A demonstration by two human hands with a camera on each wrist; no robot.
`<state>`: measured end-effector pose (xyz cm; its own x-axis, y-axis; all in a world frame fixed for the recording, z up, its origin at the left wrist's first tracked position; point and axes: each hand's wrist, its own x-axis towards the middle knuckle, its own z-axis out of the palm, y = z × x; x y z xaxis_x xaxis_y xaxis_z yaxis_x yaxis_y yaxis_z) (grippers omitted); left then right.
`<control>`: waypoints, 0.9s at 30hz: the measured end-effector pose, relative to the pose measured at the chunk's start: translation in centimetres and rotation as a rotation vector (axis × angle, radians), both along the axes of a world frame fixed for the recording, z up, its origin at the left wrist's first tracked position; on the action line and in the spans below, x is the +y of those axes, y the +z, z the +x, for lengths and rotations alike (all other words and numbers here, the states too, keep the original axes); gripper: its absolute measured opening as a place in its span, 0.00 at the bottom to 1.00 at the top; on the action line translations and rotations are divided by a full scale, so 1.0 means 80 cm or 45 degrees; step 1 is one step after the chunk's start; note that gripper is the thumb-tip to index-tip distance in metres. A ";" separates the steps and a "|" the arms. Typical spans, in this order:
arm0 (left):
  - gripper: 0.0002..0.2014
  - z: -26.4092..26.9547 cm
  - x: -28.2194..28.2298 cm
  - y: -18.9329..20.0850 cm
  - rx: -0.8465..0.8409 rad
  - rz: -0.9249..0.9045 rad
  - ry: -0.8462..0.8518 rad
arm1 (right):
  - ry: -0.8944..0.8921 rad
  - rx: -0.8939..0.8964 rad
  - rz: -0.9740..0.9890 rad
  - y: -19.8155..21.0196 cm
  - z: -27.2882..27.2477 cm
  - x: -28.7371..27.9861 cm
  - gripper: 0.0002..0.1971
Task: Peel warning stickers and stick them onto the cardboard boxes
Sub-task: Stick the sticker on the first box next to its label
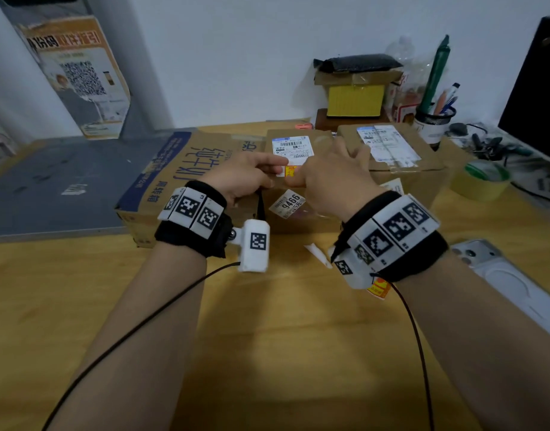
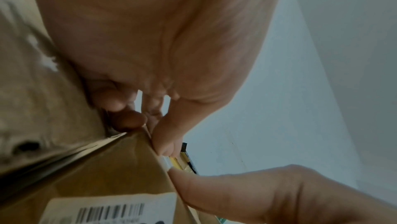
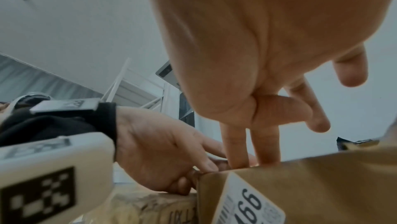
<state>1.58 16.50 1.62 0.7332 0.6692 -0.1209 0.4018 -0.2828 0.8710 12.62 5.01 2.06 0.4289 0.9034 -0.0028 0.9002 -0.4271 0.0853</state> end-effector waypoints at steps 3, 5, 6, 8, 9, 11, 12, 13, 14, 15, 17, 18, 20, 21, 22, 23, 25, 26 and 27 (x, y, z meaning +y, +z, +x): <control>0.27 0.000 -0.003 0.001 -0.025 -0.019 0.017 | -0.032 -0.019 0.006 -0.002 -0.008 0.002 0.19; 0.27 0.000 -0.005 0.003 -0.035 -0.031 0.021 | -0.051 0.001 -0.012 -0.001 -0.009 0.007 0.19; 0.27 0.000 -0.005 0.003 -0.039 -0.042 0.022 | -0.049 0.023 -0.024 0.000 -0.009 0.009 0.19; 0.27 0.000 -0.006 0.005 -0.037 -0.053 0.027 | -0.044 0.064 -0.011 0.003 -0.008 0.007 0.17; 0.27 -0.001 -0.006 0.005 -0.032 -0.055 0.028 | -0.034 0.080 -0.002 0.004 -0.008 0.005 0.18; 0.27 -0.002 -0.006 0.007 -0.022 -0.052 0.027 | -0.011 0.086 -0.005 0.004 -0.008 -0.004 0.21; 0.27 -0.001 -0.007 0.007 -0.019 -0.050 0.027 | -0.012 0.088 -0.010 0.005 -0.008 -0.008 0.23; 0.27 -0.001 -0.008 0.007 -0.019 -0.048 0.028 | -0.019 0.102 -0.007 0.005 -0.008 -0.012 0.23; 0.26 0.001 -0.009 0.006 -0.024 -0.044 0.028 | -0.028 0.128 0.005 0.005 -0.007 -0.012 0.22; 0.26 0.001 -0.009 0.006 -0.030 -0.037 0.028 | -0.044 0.156 0.014 0.004 -0.007 -0.011 0.22; 0.27 0.000 -0.009 0.005 -0.046 -0.036 0.029 | -0.075 0.187 0.022 0.000 -0.007 -0.006 0.24; 0.27 -0.001 -0.008 0.005 -0.057 -0.044 0.034 | -0.081 0.184 0.034 -0.001 -0.007 -0.002 0.25; 0.27 -0.003 -0.008 0.004 -0.063 -0.051 0.048 | -0.070 0.181 0.065 -0.001 -0.008 0.000 0.22; 0.27 -0.004 -0.007 0.004 -0.054 -0.046 0.057 | -0.064 0.184 0.064 0.000 -0.007 0.001 0.23; 0.26 -0.004 -0.006 0.004 -0.044 -0.042 0.064 | -0.065 0.185 0.059 0.002 -0.006 0.000 0.24; 0.26 -0.004 -0.005 0.003 -0.034 -0.042 0.070 | -0.074 0.168 0.062 0.003 -0.007 -0.002 0.23; 0.26 -0.004 -0.004 0.003 -0.025 -0.048 0.072 | -0.097 0.120 0.118 0.004 -0.006 -0.008 0.20; 0.26 -0.004 -0.004 0.003 -0.023 -0.053 0.068 | -0.099 0.128 0.141 0.004 -0.006 -0.012 0.19; 0.26 -0.005 -0.005 0.003 -0.024 -0.062 0.063 | -0.087 0.158 0.153 0.006 -0.005 -0.018 0.20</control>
<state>1.16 16.11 1.89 0.7019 0.6983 -0.1403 0.3973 -0.2203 0.8908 12.24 3.55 2.58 0.4920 0.8693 0.0465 0.8693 -0.4877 -0.0801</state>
